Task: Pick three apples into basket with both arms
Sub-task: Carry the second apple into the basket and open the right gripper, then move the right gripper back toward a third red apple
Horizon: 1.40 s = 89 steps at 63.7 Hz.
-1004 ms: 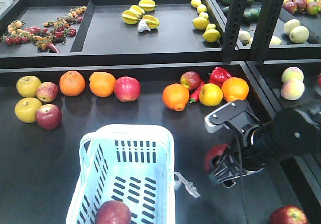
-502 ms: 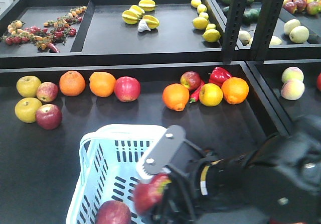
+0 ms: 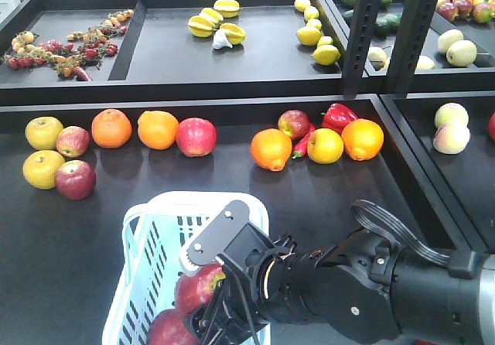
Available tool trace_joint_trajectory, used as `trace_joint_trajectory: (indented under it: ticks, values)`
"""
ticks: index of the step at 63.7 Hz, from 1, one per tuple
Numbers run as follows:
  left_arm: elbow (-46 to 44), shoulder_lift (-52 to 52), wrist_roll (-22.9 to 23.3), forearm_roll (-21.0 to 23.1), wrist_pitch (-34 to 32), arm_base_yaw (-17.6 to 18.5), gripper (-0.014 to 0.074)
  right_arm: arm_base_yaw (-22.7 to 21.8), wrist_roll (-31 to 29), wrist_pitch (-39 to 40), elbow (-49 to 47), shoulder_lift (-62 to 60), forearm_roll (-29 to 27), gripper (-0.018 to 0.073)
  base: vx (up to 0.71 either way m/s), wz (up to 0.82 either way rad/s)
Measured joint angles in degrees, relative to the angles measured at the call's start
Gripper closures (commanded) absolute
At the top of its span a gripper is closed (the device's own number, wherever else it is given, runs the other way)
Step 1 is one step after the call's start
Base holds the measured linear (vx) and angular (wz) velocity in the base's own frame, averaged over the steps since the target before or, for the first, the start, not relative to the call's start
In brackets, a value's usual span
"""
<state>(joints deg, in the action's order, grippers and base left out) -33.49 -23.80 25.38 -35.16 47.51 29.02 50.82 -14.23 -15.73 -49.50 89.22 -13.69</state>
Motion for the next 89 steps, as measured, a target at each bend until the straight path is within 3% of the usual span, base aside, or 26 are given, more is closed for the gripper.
trace_joint_trajectory:
  ticks: [18, 33, 54, 89]
  values:
    - [0.0, 0.0, 0.0, 0.0, 0.0, 0.0, 0.0011, 0.0, 0.3, 0.0, 0.0, -0.2, -0.2, -0.0123, 0.0, 0.0]
    - [0.0, 0.0, 0.0, 0.0, 0.0, 0.0, 0.0011, -1.9, 2.1, -9.5, 0.0, -5.9, 0.1, -0.0085, 0.0, 0.0]
    - [0.0, 0.0, 0.0, 0.0, 0.0, 0.0, 0.0011, -18.4, 7.2, -27.4, 0.2, -11.9, 9.3, -0.005, 0.0, 0.0]
    - [0.0, 0.0, 0.0, 0.0, 0.0, 0.0, 0.0011, -46.9, 8.2, -27.6, 12.6, -11.9, 14.2, -0.004, 0.0, 0.0]
